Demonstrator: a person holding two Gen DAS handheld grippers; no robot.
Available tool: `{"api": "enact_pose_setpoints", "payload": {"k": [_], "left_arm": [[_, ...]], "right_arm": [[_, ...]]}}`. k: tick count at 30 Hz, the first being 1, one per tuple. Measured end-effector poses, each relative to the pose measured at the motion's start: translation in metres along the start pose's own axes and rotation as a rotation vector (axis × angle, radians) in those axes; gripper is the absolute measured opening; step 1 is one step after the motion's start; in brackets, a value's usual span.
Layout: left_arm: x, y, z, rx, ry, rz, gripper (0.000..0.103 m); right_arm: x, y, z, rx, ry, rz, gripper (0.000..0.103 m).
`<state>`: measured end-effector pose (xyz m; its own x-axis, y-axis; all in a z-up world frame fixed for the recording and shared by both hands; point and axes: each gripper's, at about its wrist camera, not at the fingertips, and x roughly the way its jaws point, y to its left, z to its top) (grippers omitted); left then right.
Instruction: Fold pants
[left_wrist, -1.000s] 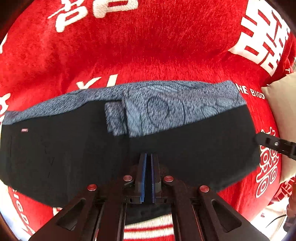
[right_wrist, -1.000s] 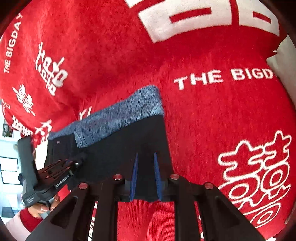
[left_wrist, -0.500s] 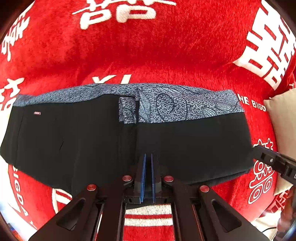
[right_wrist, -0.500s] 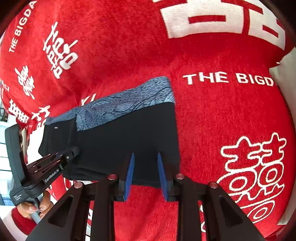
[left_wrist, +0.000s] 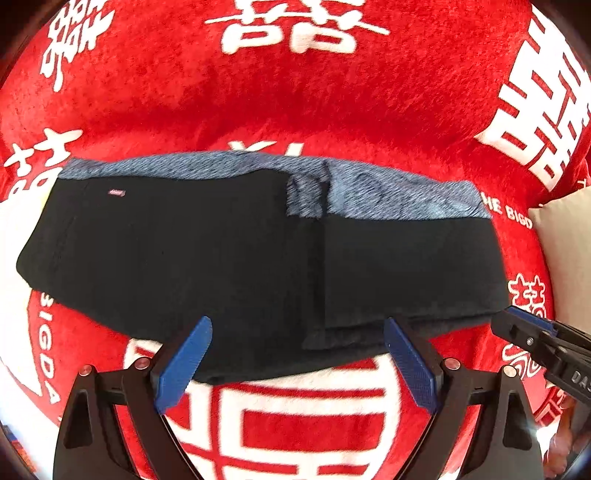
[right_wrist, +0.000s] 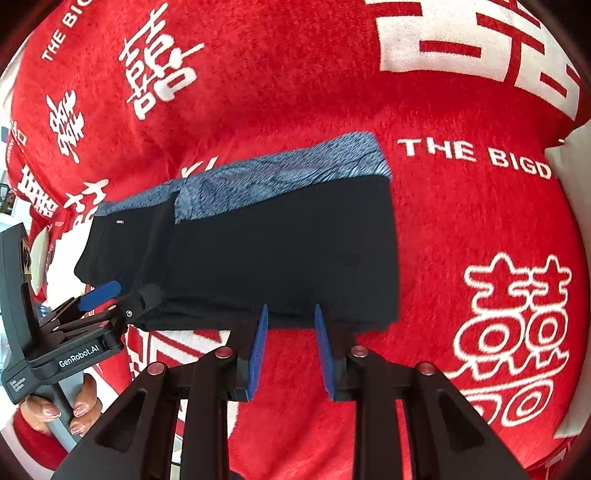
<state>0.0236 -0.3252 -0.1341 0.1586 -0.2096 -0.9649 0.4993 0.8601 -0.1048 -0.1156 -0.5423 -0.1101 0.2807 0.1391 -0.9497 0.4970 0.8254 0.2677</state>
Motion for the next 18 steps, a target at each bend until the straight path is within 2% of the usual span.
{"api": "enact_pose_setpoints", "payload": {"k": [1,3,6,9,18], "left_arm": [[-0.001,0.005,-0.001,-0.002,0.007,-0.004,0.095],[-0.003,0.018,-0.005,-0.012,0.015,0.002,0.095],[-0.005,0.037,-0.012,-0.014,0.036,0.006,0.095],[-0.007,0.059,-0.018,-0.03,0.051,0.038,0.095],[-0.011,0.127,-0.031,-0.129,0.062,0.051,0.095]], "right_arm": [[0.001,0.005,-0.003,0.002,-0.001,-0.007,0.055],[0.002,0.018,-0.008,-0.006,-0.006,-0.025,0.068],[0.009,0.042,-0.013,-0.04,0.011,-0.054,0.074],[0.015,0.066,-0.015,-0.075,0.016,-0.062,0.076],[0.041,0.131,-0.007,-0.163,0.023,-0.091,0.076]]}}
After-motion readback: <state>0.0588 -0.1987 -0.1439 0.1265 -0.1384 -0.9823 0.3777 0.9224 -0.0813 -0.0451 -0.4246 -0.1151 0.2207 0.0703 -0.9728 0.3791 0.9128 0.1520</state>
